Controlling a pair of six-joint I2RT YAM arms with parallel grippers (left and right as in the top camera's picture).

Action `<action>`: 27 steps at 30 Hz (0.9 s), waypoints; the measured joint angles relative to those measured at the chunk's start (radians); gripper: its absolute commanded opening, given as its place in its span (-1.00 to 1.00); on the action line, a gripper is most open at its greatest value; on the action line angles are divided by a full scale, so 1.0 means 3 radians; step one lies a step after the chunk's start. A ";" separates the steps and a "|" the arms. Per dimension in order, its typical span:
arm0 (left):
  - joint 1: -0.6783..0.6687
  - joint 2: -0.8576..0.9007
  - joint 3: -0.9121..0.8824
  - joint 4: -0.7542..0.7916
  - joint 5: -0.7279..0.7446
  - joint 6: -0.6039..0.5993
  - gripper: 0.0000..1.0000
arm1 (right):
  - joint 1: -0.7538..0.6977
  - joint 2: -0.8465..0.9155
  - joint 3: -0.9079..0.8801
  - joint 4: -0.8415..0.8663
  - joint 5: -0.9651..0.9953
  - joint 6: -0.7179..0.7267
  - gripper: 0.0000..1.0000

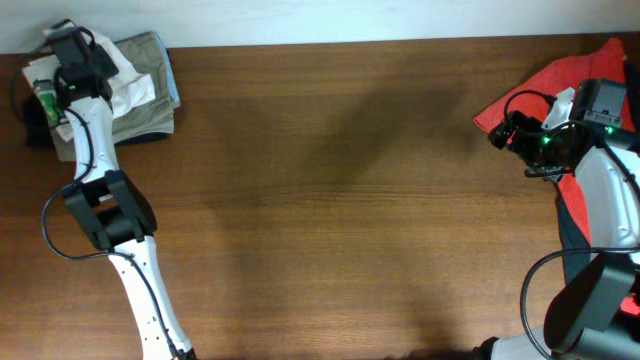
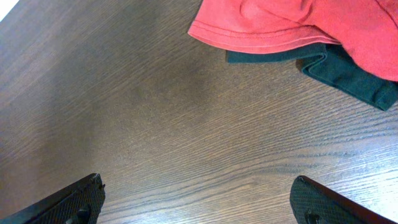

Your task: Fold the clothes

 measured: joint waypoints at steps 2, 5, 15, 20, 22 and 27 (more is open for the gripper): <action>-0.0003 0.0098 0.0000 -0.0001 -0.0004 0.0000 -0.99 | 0.0000 0.0000 0.0000 0.0001 0.0000 -0.0001 0.97; -0.0008 0.0103 0.0014 -0.0004 -0.0008 0.0000 -0.98 | 0.0000 0.0000 0.0000 0.0000 0.0000 0.0000 0.97; -0.0262 -0.0356 0.0009 -0.0234 0.0655 0.0000 -0.96 | 0.0000 0.0000 0.0000 0.0000 0.0000 -0.0001 0.97; -0.0585 -0.0649 0.0018 -0.0539 0.0777 0.0000 -0.99 | 0.0000 0.0000 0.0000 0.0000 0.0000 -0.0003 0.97; -0.0665 -0.0649 0.0013 -0.0773 0.0738 0.0001 -0.99 | 0.0000 0.0001 0.0000 0.0000 0.0000 -0.0001 0.97; -0.0631 -0.0633 0.0009 -0.1078 0.0277 0.0000 -0.99 | 0.0000 0.0001 0.0000 0.0000 0.0000 -0.0001 0.98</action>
